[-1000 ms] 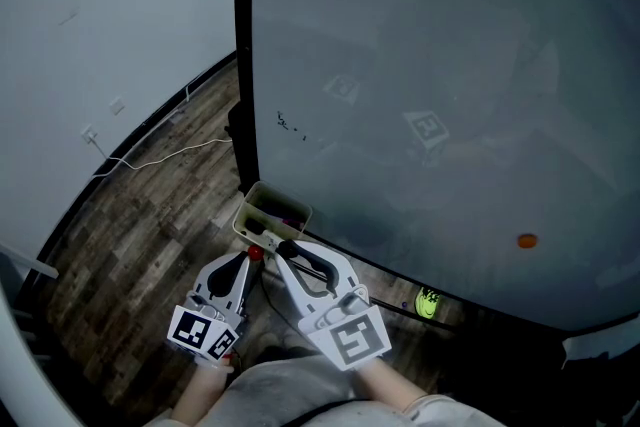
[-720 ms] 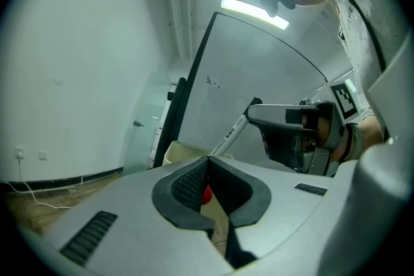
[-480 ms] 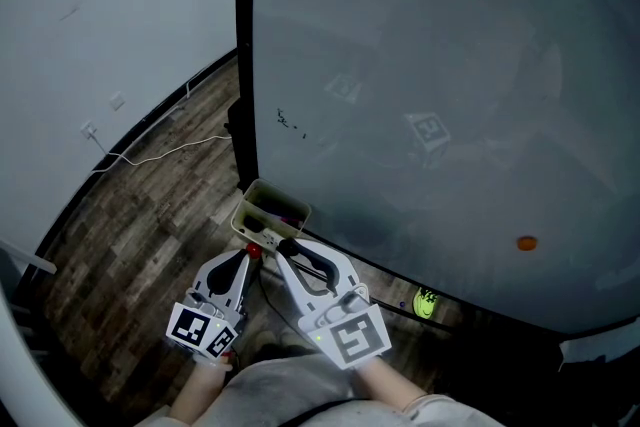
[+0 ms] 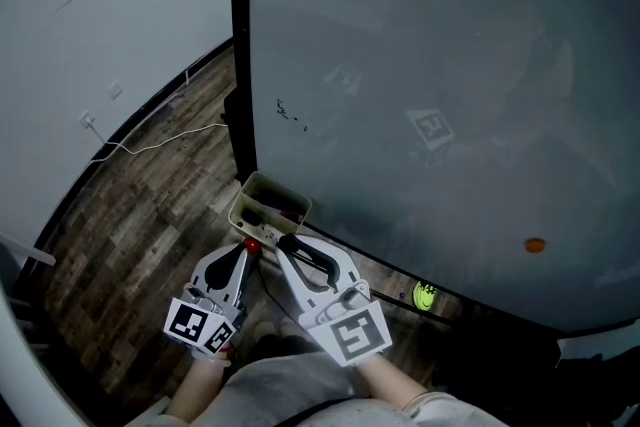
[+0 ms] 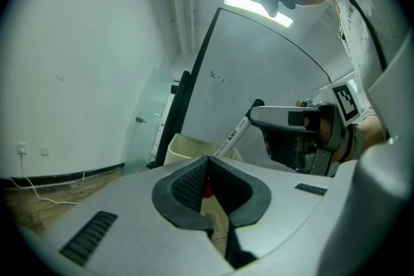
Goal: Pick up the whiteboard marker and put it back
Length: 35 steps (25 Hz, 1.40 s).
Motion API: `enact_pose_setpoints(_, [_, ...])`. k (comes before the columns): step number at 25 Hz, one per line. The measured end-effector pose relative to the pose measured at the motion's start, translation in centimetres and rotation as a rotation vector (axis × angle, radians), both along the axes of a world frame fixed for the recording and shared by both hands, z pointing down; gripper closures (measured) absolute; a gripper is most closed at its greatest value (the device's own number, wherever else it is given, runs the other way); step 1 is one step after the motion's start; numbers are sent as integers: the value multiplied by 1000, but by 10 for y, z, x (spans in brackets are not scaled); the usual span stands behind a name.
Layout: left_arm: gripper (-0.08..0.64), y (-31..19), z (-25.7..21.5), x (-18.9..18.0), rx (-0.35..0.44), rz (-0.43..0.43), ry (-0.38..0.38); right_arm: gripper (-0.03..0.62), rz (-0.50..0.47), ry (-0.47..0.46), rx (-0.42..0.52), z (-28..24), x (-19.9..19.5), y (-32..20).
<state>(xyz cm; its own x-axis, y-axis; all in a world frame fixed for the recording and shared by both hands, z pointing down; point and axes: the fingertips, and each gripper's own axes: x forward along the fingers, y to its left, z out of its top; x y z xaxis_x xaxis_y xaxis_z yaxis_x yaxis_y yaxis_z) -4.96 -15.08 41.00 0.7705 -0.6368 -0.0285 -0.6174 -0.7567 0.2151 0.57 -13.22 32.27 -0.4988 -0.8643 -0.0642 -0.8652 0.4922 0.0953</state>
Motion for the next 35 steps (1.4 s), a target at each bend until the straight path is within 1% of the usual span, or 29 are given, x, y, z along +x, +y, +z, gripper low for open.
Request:
enact_pose_setpoints(18, [545, -9, 22, -8, -44, -16, -2, 518, 3, -16, -67, 32, 2, -15])
enact_pose_setpoints(22, [545, -10, 24, -8, -44, -13, -4, 518, 5, -29, -73, 37, 1, -18])
enact_pose_setpoints(26, [545, -12, 30, -10, -54, -17, -13, 518, 2, -17, -82, 43, 0, -19])
enact_pose_setpoints(35, [545, -11, 35, -15, -73, -30, -15, 518, 7, -22, -89, 47, -1, -18])
